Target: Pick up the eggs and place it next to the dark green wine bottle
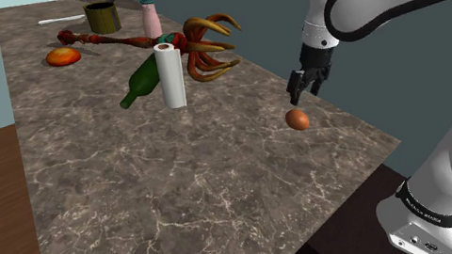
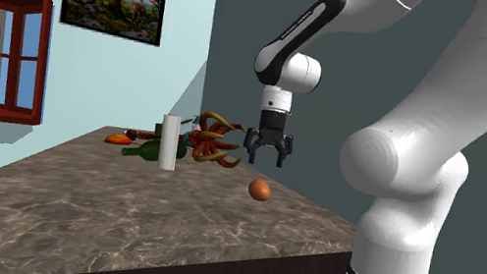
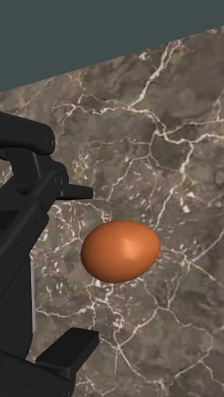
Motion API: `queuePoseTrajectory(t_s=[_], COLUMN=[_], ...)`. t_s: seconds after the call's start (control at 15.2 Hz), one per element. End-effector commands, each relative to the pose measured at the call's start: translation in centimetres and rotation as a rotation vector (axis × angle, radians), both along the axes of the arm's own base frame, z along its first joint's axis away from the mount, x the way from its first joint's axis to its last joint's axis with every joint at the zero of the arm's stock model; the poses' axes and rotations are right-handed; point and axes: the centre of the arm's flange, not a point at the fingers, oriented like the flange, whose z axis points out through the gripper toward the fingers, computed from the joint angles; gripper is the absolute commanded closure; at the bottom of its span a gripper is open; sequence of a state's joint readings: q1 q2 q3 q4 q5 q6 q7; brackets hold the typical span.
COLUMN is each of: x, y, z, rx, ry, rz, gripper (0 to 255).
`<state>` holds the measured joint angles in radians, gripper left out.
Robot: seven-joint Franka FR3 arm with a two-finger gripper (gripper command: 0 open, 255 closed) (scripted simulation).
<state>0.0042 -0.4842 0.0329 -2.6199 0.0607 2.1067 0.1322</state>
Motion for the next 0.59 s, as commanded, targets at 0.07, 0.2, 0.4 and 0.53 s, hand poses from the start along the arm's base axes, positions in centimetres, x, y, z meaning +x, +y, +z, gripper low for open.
queuePoseTrajectory(t_s=[0.07,0.2,0.4,0.53], x=[1.2,1.1,1.0,1.0], y=[0.7,0.8,0.8,0.8], z=[-3.9,-4.9,-6.5,-7.6], rx=[-0.01,-0.01,-0.01,-0.01], ry=[0.025,0.025,0.025,0.025], rz=[-0.009,-0.009,-0.009,-0.009], gripper=[0,0,0,0])
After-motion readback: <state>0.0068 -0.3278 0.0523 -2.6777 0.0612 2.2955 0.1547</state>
